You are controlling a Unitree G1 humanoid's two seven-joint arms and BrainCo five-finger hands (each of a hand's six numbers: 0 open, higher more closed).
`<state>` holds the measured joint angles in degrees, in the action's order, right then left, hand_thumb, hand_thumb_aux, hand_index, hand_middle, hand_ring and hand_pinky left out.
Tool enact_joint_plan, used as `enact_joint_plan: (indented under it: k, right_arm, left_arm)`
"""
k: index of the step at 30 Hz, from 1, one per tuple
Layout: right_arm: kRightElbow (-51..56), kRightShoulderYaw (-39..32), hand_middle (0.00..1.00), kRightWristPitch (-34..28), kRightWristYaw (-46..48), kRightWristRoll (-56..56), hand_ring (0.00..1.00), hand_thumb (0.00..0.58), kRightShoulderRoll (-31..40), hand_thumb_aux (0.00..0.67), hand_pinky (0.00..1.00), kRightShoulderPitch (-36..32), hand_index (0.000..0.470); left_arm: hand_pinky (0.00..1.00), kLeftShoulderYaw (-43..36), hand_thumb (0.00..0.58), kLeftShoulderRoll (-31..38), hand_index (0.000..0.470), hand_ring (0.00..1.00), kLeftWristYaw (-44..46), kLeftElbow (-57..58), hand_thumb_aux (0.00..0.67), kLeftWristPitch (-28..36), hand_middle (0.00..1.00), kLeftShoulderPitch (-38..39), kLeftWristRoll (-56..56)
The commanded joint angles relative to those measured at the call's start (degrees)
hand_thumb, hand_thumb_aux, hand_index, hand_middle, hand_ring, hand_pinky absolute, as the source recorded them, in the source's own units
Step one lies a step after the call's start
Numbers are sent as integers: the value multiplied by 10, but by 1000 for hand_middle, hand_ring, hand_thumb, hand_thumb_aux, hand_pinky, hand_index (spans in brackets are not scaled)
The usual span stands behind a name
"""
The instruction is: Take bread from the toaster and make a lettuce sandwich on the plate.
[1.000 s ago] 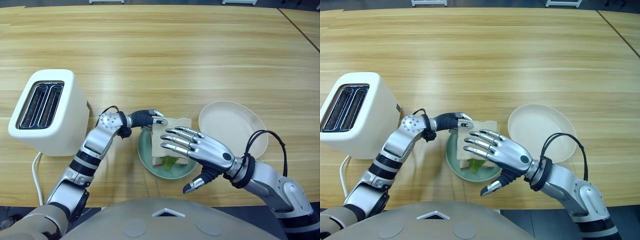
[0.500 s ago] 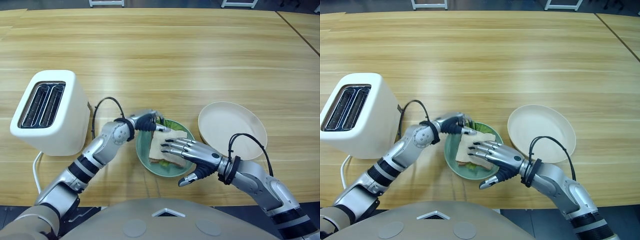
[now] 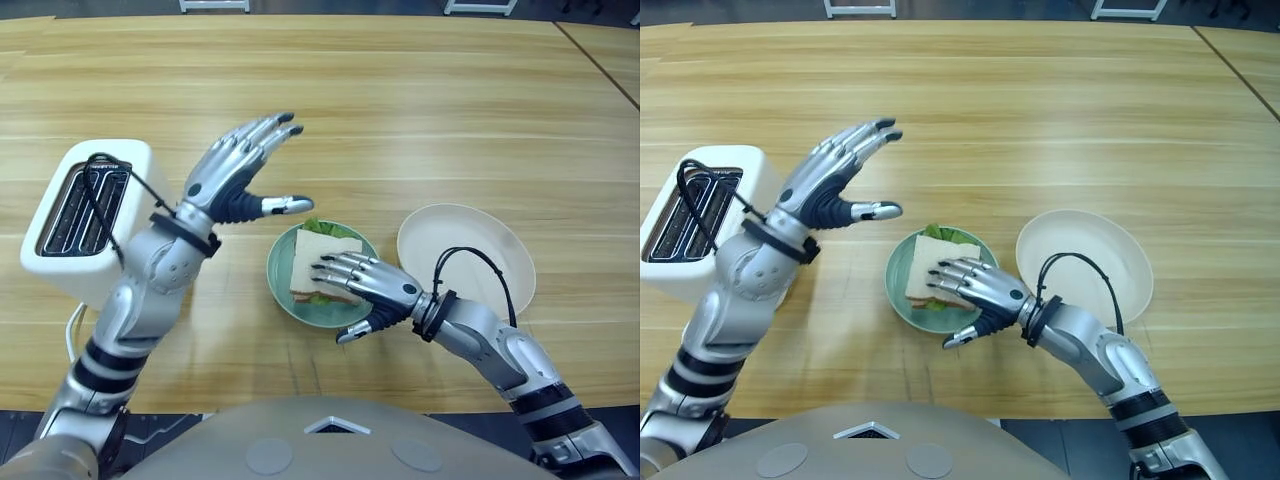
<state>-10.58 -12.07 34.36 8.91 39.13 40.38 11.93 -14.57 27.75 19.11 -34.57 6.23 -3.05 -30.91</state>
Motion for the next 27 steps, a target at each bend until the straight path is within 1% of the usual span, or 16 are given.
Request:
enact_joint_plan:
  k: [1,2,3,6,9,11,13,16,18,23,25,27]
  right_arm:
    - [-117,106,51,-14,20,-201,51,443,18,344,51,39,241]
    - [-143,125,569,-16,34,-245,569,549,29,515,569,58,361]
    - [-163,141,1000,-19,51,-285,1000,580,40,670,1000,78,470]
    - [-201,163,1000,-30,127,-361,1000,580,87,670,1000,166,470]
    - [-182,141,1000,-38,204,-339,1000,580,125,670,1000,258,470]
    - [-160,118,1000,-46,230,-289,1000,580,130,670,1000,279,470]
    - [-137,92,1000,-53,238,-234,1000,580,120,670,1000,273,470]
    - [-98,52,1000,-67,216,-133,1000,580,86,670,1000,241,470]
    - [-64,23,1000,-72,190,-61,1000,580,60,670,1000,203,470]
    - [46,-43,1000,-104,71,101,1000,580,-22,670,1000,74,470]
    - [95,-70,1000,-119,31,143,1000,580,-58,670,1000,8,470]
    - [137,-91,1000,-131,6,168,1000,580,-88,670,1000,-56,470]
  left_arm:
    - [1000,68,580,47,470,1000,103,-91,670,34,1000,88,114]
    - [1000,78,580,61,470,1000,128,-108,670,42,1000,112,136]
    - [1000,86,580,76,470,1000,152,-123,670,48,1000,138,157]
    - [1000,100,580,114,470,1000,208,-161,670,51,1000,228,210]
    - [1000,74,580,159,470,1000,237,-142,670,28,1000,300,182]
    - [1000,38,580,176,470,1000,236,-104,670,16,1000,317,127]
    - [1000,-3,580,164,470,1000,221,-69,670,10,1000,310,84]
    - [1000,-81,580,113,470,1000,194,8,670,6,1000,275,23]
    - [1000,-131,580,78,470,1000,173,67,670,4,1000,253,-20]
    - [1000,-224,580,-11,470,1000,110,213,670,-5,1000,160,-132]
    - [1000,-240,580,-52,470,1000,80,279,670,-2,1000,102,-165]
    - [1000,-237,580,-80,470,1000,50,331,670,6,1000,47,-187]
